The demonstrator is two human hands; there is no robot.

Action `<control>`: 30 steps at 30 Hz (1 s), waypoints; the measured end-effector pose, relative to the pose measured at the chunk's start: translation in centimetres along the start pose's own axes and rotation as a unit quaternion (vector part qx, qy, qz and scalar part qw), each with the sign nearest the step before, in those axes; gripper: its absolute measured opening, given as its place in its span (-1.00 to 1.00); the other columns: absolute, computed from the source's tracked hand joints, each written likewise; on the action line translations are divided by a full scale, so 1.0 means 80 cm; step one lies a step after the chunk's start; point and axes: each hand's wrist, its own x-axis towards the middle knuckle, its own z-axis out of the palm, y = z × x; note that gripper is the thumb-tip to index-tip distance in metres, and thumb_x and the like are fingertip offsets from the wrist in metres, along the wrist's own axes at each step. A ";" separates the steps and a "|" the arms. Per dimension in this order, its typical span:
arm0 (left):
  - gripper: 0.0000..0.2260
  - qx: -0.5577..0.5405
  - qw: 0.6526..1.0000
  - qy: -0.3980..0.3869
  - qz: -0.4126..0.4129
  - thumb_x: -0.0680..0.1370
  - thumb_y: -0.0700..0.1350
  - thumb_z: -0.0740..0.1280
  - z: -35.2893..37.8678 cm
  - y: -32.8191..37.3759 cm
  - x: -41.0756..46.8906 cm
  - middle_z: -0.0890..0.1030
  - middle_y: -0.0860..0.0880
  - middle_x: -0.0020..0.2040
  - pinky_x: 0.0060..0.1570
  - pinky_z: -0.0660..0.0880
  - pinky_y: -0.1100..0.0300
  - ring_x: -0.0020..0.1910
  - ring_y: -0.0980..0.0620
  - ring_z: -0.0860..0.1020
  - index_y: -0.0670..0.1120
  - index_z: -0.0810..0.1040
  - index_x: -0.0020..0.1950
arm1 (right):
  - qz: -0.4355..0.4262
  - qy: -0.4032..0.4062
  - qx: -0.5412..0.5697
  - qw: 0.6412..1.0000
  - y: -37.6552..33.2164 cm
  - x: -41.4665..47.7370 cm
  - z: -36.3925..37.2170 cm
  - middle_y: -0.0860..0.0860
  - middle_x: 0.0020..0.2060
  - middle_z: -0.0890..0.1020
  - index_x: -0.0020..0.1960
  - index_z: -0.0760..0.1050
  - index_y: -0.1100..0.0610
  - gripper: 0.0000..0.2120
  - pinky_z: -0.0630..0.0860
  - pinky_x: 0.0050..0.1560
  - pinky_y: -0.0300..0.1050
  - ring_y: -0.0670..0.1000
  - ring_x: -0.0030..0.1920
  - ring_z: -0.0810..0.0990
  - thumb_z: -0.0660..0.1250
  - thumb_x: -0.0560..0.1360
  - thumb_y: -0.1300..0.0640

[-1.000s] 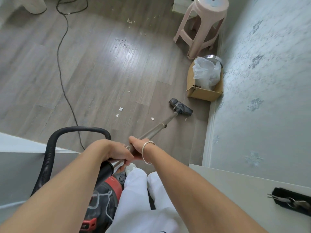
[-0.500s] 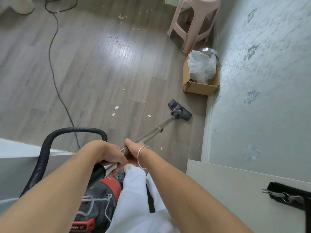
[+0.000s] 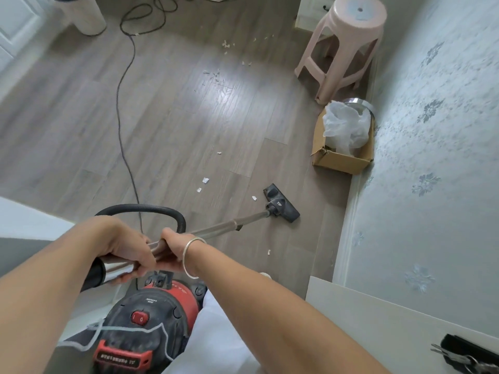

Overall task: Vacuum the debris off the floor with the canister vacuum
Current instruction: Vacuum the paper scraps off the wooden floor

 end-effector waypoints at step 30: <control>-0.85 -0.155 0.988 0.016 -0.022 0.42 -0.34 0.23 -0.002 -0.091 -0.028 0.47 -0.15 -0.48 -0.54 0.47 0.25 -0.59 -0.01 0.46 -0.19 0.36 -0.04 | -0.019 0.021 -0.150 0.988 0.001 -0.002 0.079 0.08 -0.60 0.55 -0.32 0.42 0.21 -0.74 0.50 -0.61 -0.28 0.00 -0.57 0.55 0.18 0.52 0.16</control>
